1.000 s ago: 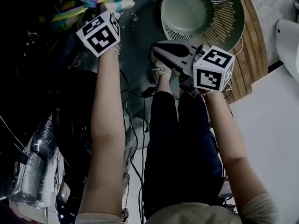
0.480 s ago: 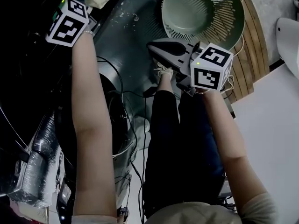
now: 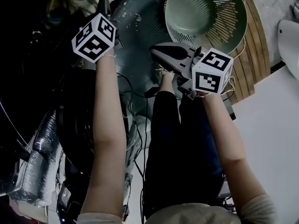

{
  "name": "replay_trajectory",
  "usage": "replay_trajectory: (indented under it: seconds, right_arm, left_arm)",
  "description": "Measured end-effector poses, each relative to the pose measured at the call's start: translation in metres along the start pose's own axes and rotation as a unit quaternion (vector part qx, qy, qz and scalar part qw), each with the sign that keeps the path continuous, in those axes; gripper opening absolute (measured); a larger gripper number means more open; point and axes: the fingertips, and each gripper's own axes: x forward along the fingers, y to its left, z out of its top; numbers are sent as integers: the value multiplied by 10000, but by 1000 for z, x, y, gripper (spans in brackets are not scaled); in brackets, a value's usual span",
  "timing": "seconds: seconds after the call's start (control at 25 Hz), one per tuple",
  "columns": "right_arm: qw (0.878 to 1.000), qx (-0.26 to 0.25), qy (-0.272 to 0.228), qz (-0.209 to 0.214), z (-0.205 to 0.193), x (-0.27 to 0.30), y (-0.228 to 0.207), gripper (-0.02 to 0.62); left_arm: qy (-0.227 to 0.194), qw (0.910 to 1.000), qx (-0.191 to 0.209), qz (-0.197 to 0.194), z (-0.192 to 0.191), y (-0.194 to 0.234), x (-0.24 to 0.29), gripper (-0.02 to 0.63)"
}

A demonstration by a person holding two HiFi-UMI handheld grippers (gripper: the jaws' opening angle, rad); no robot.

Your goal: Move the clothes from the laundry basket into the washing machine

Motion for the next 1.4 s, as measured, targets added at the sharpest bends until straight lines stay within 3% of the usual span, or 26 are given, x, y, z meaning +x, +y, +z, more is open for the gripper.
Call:
replay_trajectory:
  seconds: [0.12, 0.24, 0.28, 0.32, 0.72, 0.88, 1.0, 1.16, 1.4]
  right_arm:
    - [10000, -15, -9, -48, 2, 0, -5, 10]
    - [9999, 14, 2, -108, 3, -1, -12, 10]
    - [9999, 22, 6, -120, 4, -1, -14, 10]
    - [9999, 25, 8, -129, 5, 0, -16, 9]
    - [9999, 55, 74, -112, 9, 0, -26, 10]
    - [9999, -27, 11, -122, 18, -2, -25, 10]
    - [9997, -76, -97, -210, 25, -5, -20, 11]
    - [9993, -76, -262, -236, 37, -20, 2, 11]
    - [9933, -543, -753, -683, 79, -70, 53, 9]
  left_arm:
    - [517, 9983, -148, 203, -27, 4, 11, 353]
    - [562, 9981, -110, 219, -28, 4, 17, 324]
    - [461, 9987, -15, 228, -23, 4, 16, 240]
    - [331, 9989, 102, 313, -16, 6, 16, 56]
    - [-193, 9882, 1017, 1133, 40, 58, 61, 55]
    - [-247, 9951, 447, 851, 39, 48, 64, 98]
    - [-276, 9958, -38, 874, 34, 44, 49, 232]
    - [-548, 9939, -666, 681, 37, 26, -1, 242]
    - [-584, 9965, -524, -278, 52, -58, -99, 242]
